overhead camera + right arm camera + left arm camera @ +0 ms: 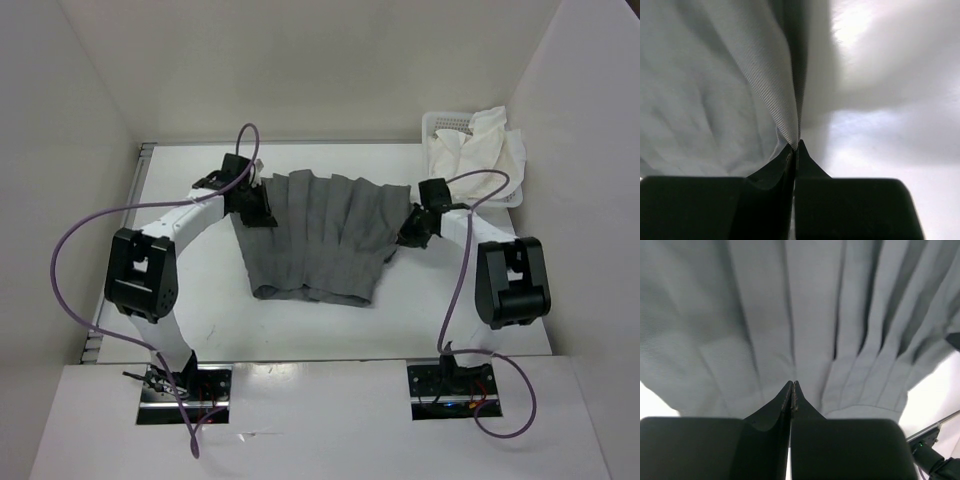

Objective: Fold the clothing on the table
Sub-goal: Fold the skirt

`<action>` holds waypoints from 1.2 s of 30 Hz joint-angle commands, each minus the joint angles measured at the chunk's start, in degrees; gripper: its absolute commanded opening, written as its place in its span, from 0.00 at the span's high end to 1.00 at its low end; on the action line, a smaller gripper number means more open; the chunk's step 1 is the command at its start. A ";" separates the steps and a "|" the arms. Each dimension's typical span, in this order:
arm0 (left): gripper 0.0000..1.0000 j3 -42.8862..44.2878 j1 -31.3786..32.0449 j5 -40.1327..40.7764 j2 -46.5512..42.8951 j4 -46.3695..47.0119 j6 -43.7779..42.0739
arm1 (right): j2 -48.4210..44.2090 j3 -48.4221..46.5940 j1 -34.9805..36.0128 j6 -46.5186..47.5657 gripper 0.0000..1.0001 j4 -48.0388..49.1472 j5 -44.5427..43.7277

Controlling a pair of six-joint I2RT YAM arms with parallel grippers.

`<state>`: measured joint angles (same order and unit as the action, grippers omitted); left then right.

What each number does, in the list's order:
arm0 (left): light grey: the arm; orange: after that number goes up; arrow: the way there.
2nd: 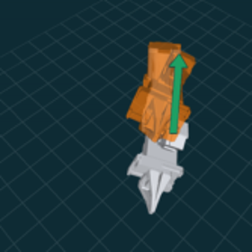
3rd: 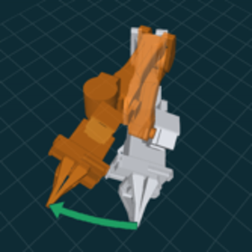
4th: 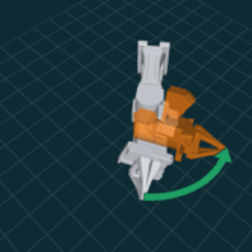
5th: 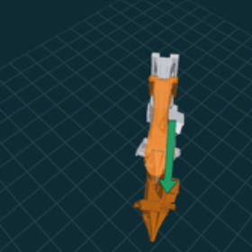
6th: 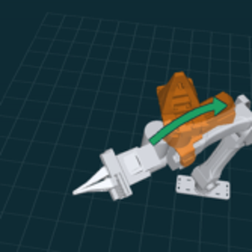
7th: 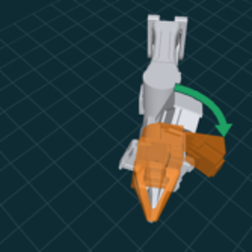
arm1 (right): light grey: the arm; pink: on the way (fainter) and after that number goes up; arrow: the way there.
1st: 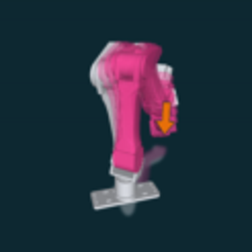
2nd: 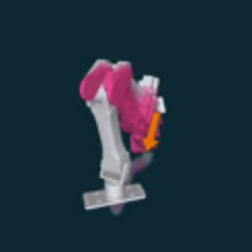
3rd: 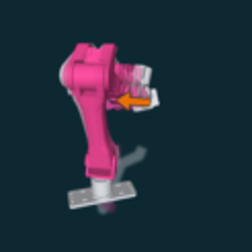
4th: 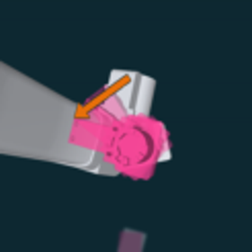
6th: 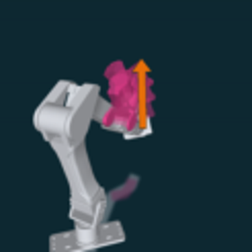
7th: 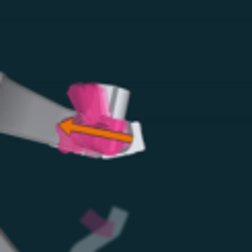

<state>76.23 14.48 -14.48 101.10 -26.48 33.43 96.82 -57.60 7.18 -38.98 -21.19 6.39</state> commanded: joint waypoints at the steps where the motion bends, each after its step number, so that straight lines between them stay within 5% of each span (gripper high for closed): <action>1: 1.00 2.44 2.30 0.42 2.00 1.96 1.19 | -7.06 0.12 -1.81 2.24 1.00 -6.21 -3.93; 8: 1.00 2.96 5.20 0.42 4.46 3.63 2.25 | -16.65 -0.65 -7.00 5.23 1.00 -11.85 -4.99; 13: 1.00 2.96 6.87 -0.11 5.07 5.38 3.40 | -15.17 -10.13 -5.60 5.76 1.00 -13.96 -1.48; 18: 1.00 4.98 8.99 -1.69 5.07 6.88 5.50 | -11.39 -9.81 -4.28 4.98 1.00 -12.39 0.64; 24: 1.00 7.36 12.58 -0.65 6.92 6.88 6.03 | -8.86 -16.30 0.90 4.35 1.00 -12.20 1.34; 30: 1.00 0.16 12.59 5.86 4.02 6.88 6.65 | -0.59 -29.38 11.00 2.34 1.00 -12.91 0.73; 36: 1.00 -3.09 12.59 0.78 5.16 12.14 9.02 | 3.81 -36.78 15.32 1.72 1.00 -14.32 -0.42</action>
<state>74.28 27.11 -11.14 106.96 -18.72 40.75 100.07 -90.39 22.39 -36.40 -35.16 6.85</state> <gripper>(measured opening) 0.000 0.004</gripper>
